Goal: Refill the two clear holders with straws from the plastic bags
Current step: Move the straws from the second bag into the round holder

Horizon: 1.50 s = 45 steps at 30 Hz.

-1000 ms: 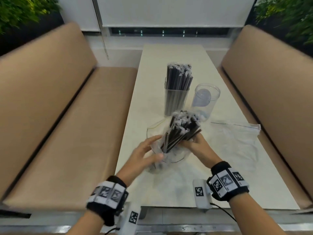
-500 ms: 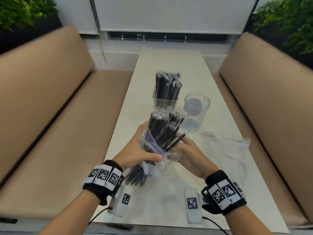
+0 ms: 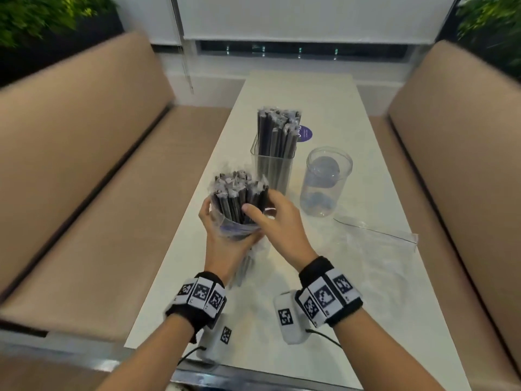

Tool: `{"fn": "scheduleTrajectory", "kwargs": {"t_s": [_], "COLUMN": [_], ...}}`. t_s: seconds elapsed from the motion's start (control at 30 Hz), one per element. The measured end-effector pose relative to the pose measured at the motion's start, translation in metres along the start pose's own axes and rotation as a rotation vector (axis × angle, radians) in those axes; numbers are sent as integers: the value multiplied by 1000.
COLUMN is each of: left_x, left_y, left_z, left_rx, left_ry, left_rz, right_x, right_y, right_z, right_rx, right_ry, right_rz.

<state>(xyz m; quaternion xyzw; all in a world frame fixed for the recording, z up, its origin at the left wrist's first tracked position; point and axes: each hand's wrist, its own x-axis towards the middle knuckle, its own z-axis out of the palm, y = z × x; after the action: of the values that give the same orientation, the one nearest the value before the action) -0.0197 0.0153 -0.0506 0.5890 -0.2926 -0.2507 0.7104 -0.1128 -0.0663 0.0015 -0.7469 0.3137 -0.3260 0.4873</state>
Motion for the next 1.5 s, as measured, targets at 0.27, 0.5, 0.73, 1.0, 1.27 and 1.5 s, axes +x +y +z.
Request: {"fn": "scheduleTrajectory", "kwargs": {"t_s": [0.27,0.5,0.73,1.0,1.27,1.5], "left_x": [22,52,67,62,54,56], "left_y": [-6,5,4,-5,3,13], "left_z": [-14,-21,-13,4,20,22], "left_rx": [53,90,57,97,-2,-61], "left_ry": [-217,-358,-385,-410,-333,-307], "left_rz": [-30,-135,-189,-238,-141,-123], "right_x": [15,55,70,87,103,82], "right_y": [-6,-63,-76,-77,-96,-63], "right_z": [6,-35,-56,-81,-123,-100], "right_rx": [-33,55,307,439,425,6], "right_ry": [136,342,372,404,357,-89], "right_rz": [-63,-151,-186,-175,-105,96]}}
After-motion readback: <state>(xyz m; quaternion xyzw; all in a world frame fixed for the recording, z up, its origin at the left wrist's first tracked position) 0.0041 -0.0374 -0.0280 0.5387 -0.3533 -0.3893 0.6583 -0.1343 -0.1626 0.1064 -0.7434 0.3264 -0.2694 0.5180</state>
